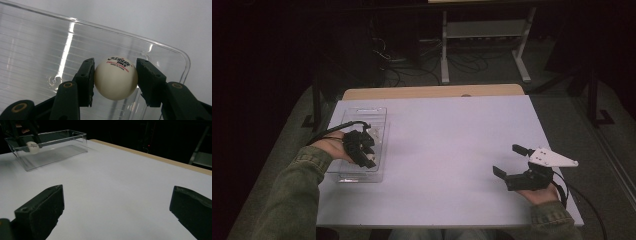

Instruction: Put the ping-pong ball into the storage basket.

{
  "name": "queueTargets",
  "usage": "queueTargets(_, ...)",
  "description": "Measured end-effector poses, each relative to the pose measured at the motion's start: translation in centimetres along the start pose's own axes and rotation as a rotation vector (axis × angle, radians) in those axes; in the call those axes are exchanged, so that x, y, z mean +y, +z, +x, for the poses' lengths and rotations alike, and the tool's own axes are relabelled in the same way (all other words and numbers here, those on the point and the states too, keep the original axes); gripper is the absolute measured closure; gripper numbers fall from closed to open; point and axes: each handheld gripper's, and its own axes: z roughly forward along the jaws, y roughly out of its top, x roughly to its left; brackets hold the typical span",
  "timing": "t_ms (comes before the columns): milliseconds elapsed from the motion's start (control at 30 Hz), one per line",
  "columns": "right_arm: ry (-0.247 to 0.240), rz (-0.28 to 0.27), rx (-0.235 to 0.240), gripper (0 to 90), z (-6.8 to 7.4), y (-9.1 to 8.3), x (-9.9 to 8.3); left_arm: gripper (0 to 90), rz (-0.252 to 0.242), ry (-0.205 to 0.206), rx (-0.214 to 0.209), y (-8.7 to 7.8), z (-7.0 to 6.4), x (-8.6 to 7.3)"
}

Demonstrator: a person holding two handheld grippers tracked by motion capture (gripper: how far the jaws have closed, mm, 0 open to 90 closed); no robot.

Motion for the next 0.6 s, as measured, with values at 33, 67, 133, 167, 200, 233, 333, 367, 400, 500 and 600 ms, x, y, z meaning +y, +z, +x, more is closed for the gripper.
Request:
queueTargets(33,0.001,0.001,0.0,0.0,0.0,0.0,0.0,50.5,0.002,0.0,-0.002,0.1,0.0,0.0)
queueTargets(67,0.0,0.002,0.0,0.0,0.0,0.0,0.0,50.5,0.006,0.002,-0.002,0.2,0.0,0.0)
queueTargets(133,0.0,0.004,0.001,0.0,0.0,0.0,0.0,50.5,0.019,0.006,-0.003,0.3,-0.1,0.1)
queueTargets(167,-0.001,0.006,0.0,0.0,0.0,0.0,0.0,50.5,0.025,0.01,-0.002,0.4,-0.1,0.1)
queueTargets(200,-0.003,0.005,0.001,0.0,0.0,0.1,0.0,50.5,0.025,0.009,-0.002,0.5,-0.2,0.1)
queueTargets(233,-0.003,0.006,0.001,0.0,0.0,0.1,0.0,50.5,0.025,0.01,-0.002,0.5,-0.2,0.1)
queueTargets(333,-0.003,0.008,0.002,0.0,0.0,0.1,0.0,50.5,0.027,0.012,-0.007,0.8,-0.1,0.2)
queueTargets(367,-0.003,0.008,0.002,0.0,0.1,0.1,0.0,50.5,0.026,0.011,-0.008,1.0,-0.2,0.2)
queueTargets(400,-0.003,0.008,0.003,0.0,0.1,0.1,0.0,50.5,0.027,0.01,-0.011,1.1,-0.2,0.1)
queueTargets(500,-0.003,0.008,0.003,0.0,0.0,0.1,0.0,50.5,0.033,0.01,-0.016,1.4,-0.2,0.1)
queueTargets(600,-0.004,0.01,0.004,0.0,0.0,0.1,0.0,50.5,0.042,0.012,-0.02,1.6,-0.2,0.1)
